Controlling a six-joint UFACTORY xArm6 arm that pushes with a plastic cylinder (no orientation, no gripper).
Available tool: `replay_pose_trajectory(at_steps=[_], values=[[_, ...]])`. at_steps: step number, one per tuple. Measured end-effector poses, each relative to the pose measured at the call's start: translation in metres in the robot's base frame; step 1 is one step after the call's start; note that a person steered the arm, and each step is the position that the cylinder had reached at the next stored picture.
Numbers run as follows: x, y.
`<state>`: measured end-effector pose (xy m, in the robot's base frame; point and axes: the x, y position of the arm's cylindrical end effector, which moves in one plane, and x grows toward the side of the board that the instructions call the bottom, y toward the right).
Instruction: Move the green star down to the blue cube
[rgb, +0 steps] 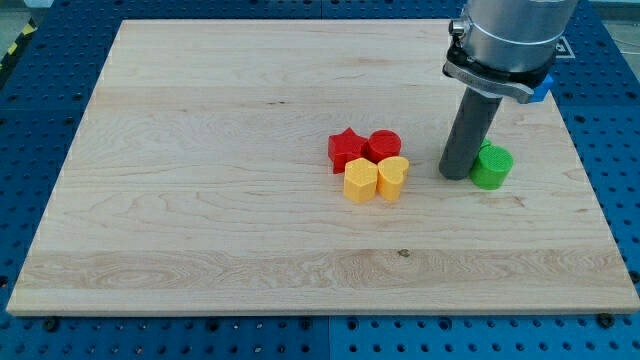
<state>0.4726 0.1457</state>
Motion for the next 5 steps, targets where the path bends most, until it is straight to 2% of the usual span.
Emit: replay_pose_trajectory(at_steps=[3,5], values=[[0.0,0.003],[-0.013,0.029]])
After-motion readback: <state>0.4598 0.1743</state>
